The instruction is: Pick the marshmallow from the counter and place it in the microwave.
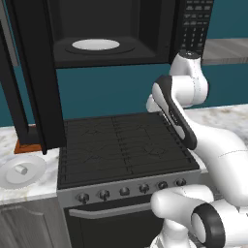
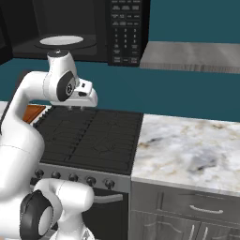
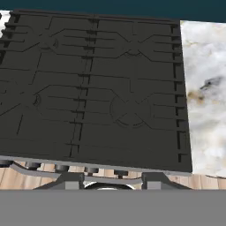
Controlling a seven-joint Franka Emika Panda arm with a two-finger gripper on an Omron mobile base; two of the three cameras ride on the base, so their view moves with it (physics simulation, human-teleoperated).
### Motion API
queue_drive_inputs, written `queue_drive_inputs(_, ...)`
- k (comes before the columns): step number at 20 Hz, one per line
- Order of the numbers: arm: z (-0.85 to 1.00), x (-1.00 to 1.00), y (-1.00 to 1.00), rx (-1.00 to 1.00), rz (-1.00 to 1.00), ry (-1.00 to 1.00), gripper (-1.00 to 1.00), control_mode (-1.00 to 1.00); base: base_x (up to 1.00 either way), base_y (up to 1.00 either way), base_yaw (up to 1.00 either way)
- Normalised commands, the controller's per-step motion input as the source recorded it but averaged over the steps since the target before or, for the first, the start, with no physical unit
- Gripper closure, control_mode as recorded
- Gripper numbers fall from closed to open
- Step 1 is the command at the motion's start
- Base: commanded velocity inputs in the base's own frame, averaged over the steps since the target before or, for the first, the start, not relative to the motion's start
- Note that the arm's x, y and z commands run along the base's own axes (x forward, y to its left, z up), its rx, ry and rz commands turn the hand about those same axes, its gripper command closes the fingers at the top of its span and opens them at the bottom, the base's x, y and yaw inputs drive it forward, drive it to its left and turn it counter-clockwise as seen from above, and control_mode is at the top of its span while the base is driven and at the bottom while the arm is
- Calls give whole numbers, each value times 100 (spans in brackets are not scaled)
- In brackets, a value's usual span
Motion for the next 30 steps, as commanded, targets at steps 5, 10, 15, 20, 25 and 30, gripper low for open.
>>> queue_drive_inputs(5,-14,-35,-1,4,0,0,-100,-100,0,0,0)
queue_drive_inputs(10,-50,-73,19,14,9,-9,-100,-100,0,0,0)
queue_drive_inputs(15,-34,-63,68,4,32,-24,-100,-100,0,0,0)
queue_drive_inputs(20,-10,-31,88,3,45,-34,-100,-100,0,0,0)
queue_drive_inputs(25,-4,-13,89,3,57,-36,-100,-100,0,0,0)
queue_drive_inputs(30,-1,0,98,7,46,-22,-100,-100,0,0,0)
